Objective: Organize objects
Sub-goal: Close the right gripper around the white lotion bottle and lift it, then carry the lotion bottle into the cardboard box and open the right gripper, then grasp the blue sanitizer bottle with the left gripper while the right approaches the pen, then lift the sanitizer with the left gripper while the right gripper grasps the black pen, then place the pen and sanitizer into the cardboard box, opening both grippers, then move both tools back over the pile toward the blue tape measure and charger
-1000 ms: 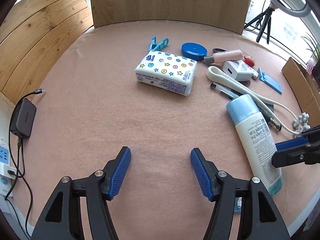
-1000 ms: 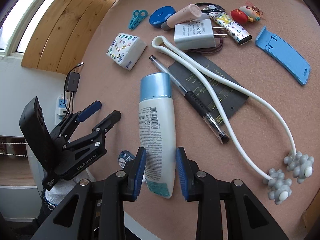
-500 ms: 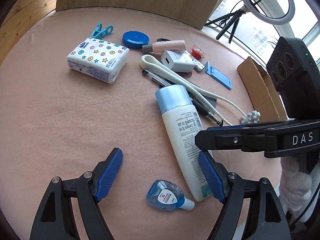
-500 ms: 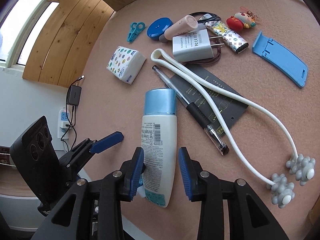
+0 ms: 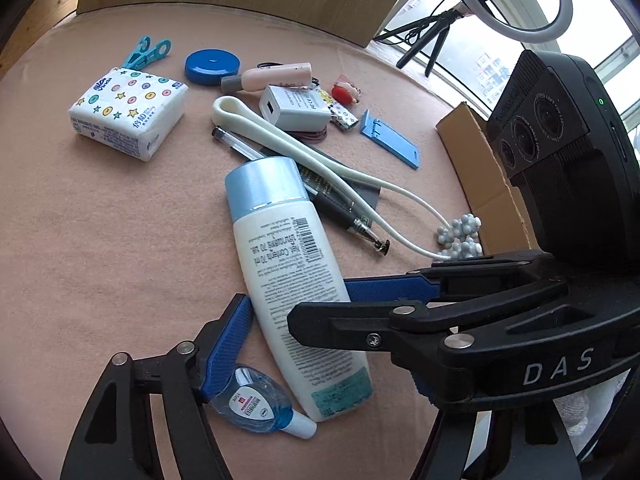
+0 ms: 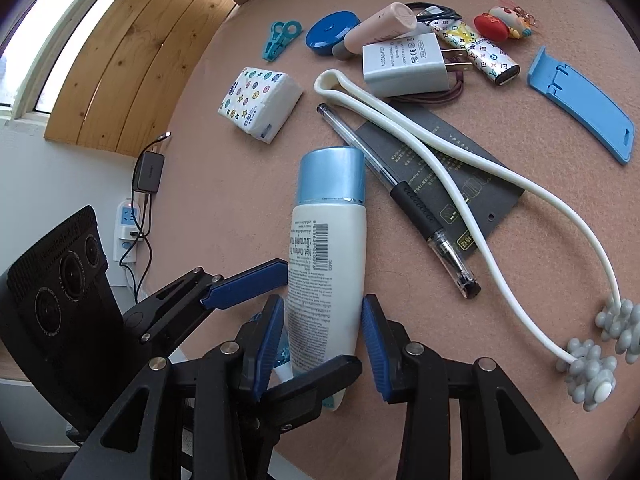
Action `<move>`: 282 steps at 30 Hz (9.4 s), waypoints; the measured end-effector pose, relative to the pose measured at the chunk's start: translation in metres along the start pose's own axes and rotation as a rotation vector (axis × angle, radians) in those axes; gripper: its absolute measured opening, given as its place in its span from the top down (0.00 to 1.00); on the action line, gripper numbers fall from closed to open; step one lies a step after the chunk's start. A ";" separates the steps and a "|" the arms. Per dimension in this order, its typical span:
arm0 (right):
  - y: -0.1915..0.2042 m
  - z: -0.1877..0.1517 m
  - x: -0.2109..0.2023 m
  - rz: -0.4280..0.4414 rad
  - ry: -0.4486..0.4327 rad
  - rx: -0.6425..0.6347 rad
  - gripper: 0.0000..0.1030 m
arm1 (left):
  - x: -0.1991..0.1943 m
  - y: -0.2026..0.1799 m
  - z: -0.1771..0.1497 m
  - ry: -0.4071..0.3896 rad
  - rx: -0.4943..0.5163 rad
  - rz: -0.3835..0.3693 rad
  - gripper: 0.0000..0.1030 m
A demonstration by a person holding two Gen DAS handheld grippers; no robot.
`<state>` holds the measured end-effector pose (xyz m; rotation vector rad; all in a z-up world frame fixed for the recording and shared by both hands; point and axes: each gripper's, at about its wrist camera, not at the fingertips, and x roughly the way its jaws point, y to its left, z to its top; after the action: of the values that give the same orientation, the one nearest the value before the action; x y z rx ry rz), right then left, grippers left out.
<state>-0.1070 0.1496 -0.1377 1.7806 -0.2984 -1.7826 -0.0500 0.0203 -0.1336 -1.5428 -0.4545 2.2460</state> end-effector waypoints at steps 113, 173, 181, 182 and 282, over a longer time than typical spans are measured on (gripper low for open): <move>0.002 0.034 -0.012 -0.282 -0.100 -0.297 0.74 | -0.026 -0.010 -0.050 -0.047 -0.055 0.426 0.41; -0.111 -0.103 -0.189 -0.309 -0.490 0.101 0.91 | -0.014 -0.120 0.024 -0.172 0.118 0.234 0.66; -0.162 -0.118 -0.232 -0.384 -0.561 0.202 0.91 | 0.022 -0.193 0.046 -0.163 0.242 0.167 0.66; -0.167 -0.119 -0.236 -0.389 -0.569 0.213 0.91 | 0.026 -0.202 0.049 -0.163 0.257 0.161 0.66; -0.087 0.127 -0.056 -0.021 -0.277 0.260 0.65 | 0.053 0.050 0.197 0.003 0.068 0.234 0.55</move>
<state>-0.2554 0.2177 -0.1293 1.7074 -0.6513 -2.0854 -0.2579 -0.0085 -0.1320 -1.6375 -0.2028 2.4036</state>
